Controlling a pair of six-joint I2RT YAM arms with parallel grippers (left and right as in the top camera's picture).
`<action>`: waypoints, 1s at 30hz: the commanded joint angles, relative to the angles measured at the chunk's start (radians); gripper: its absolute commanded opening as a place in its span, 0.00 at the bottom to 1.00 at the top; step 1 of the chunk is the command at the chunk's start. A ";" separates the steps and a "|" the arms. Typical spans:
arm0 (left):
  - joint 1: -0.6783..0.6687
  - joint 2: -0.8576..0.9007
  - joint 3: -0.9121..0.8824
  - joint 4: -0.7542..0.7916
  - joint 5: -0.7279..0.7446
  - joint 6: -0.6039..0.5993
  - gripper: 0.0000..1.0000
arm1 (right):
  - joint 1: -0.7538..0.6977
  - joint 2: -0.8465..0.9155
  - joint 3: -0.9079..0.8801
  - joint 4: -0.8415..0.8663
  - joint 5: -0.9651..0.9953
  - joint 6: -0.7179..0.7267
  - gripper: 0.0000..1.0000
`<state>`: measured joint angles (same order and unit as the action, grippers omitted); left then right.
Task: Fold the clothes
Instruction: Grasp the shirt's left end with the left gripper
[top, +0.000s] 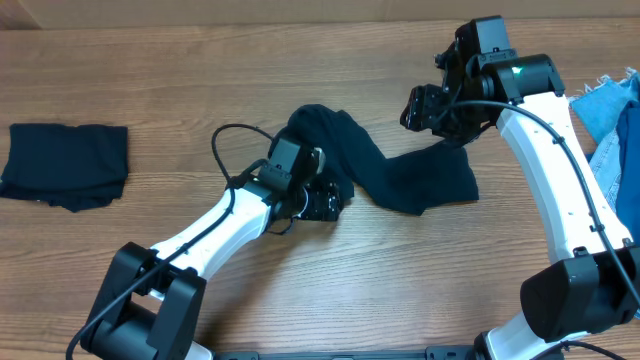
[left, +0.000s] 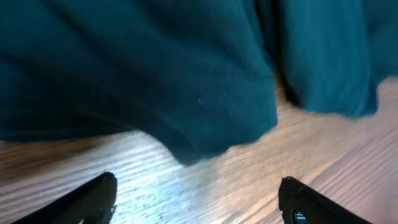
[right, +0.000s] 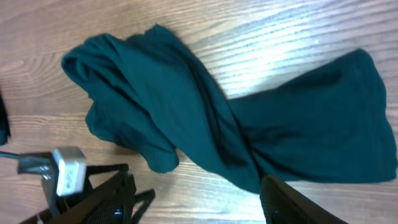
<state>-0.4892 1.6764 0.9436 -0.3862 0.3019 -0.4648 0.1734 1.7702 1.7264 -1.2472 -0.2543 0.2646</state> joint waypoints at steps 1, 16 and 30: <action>0.018 0.004 0.017 0.072 0.010 -0.215 0.87 | 0.002 -0.023 -0.003 -0.001 0.007 -0.004 0.68; 0.009 0.146 0.017 0.162 0.058 -0.370 0.77 | 0.002 -0.023 -0.003 0.000 0.008 -0.007 0.68; 0.057 -0.039 0.129 0.074 0.134 -0.298 0.04 | 0.002 -0.023 -0.003 -0.001 0.012 -0.008 0.68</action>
<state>-0.4698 1.7721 0.9775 -0.2447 0.4755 -0.8303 0.1738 1.7702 1.7260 -1.2495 -0.2543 0.2611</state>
